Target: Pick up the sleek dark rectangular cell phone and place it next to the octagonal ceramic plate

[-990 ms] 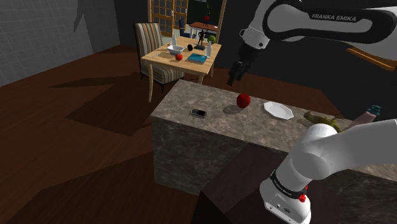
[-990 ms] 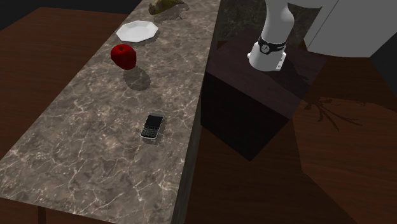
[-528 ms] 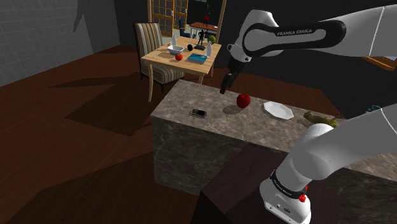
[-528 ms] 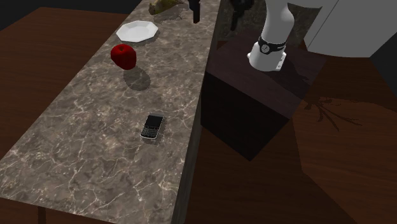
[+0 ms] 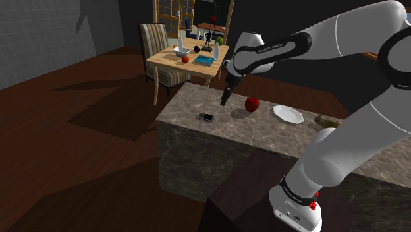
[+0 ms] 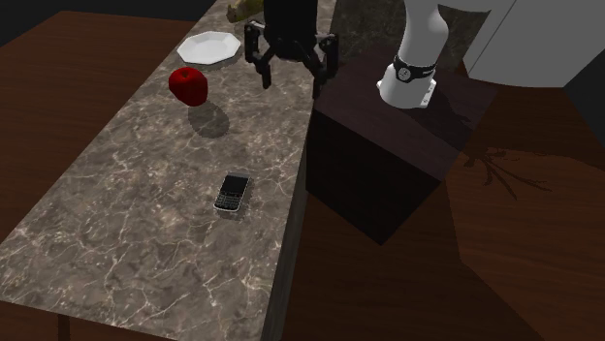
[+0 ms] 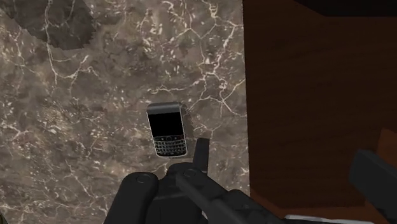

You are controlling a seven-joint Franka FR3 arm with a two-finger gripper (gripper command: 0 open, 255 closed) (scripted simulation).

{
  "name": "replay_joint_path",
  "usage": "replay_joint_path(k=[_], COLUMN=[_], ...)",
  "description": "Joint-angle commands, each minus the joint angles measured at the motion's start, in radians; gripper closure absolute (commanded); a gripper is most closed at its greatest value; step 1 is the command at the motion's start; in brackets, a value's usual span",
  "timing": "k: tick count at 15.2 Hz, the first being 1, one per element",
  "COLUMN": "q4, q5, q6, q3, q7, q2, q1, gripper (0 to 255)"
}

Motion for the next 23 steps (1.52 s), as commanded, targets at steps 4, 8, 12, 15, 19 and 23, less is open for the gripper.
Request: replay_joint_path(k=[4, 8, 12, 15, 19, 23], q4=[0.079, 0.160, 0.261, 0.351, 0.455, 0.464], q5=[0.029, 0.064, 0.095, 0.109, 0.112, 0.122], q6=[0.111, 0.178, 0.227, 0.252, 0.268, 0.303], q3=[-0.033, -0.037, -0.025, -0.010, 0.007, 0.016], q7=[-0.135, -0.236, -0.328, -0.385, -0.434, -0.441], q2=[0.204, 0.365, 0.526, 0.646, 0.768, 0.813], q1=[0.005, -0.003, -0.024, -0.044, -0.066, -0.074], gripper=[0, 0, 0, 0, 0, 0])
